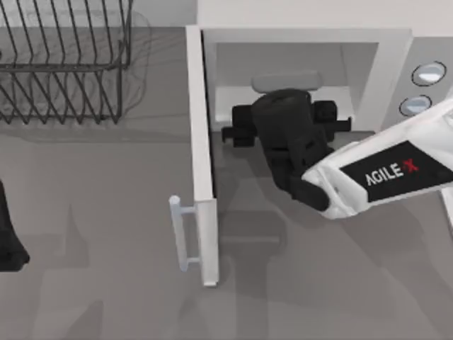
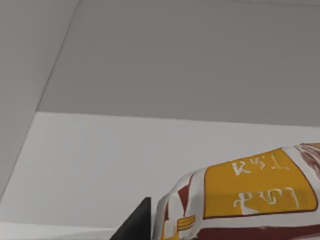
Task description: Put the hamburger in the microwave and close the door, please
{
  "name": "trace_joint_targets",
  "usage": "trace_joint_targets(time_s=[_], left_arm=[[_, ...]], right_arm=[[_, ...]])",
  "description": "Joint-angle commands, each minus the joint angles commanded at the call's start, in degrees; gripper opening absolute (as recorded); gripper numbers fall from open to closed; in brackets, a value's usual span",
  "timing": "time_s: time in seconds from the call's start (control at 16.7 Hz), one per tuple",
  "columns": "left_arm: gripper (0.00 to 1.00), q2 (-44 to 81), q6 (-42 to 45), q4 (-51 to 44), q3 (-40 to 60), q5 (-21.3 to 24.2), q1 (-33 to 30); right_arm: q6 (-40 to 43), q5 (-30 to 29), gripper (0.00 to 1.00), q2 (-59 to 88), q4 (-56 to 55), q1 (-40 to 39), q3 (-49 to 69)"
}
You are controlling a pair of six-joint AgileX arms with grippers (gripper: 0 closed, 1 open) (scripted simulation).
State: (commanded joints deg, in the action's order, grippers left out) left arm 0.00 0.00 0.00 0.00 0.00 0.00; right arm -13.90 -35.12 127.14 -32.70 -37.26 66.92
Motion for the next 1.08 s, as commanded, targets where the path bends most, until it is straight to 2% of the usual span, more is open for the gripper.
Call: trace_joint_targets(time_s=[0.18,0.6,1.08], left_arm=[[1.00,0.0,0.0,0.0,0.0,0.0,0.0],[1.00,0.0,0.0,0.0,0.0,0.0,0.0],[1.00,0.0,0.0,0.0,0.0,0.0,0.0]], right_arm=[[-2.3,-1.7,0.00,0.8,-2.5,-0.5,0.3],[-2.4,-1.0,0.00,1.2,-1.6,0.1,1.7],[-1.9,4.6,0.00,11.5,7.4,3.5,20.6]])
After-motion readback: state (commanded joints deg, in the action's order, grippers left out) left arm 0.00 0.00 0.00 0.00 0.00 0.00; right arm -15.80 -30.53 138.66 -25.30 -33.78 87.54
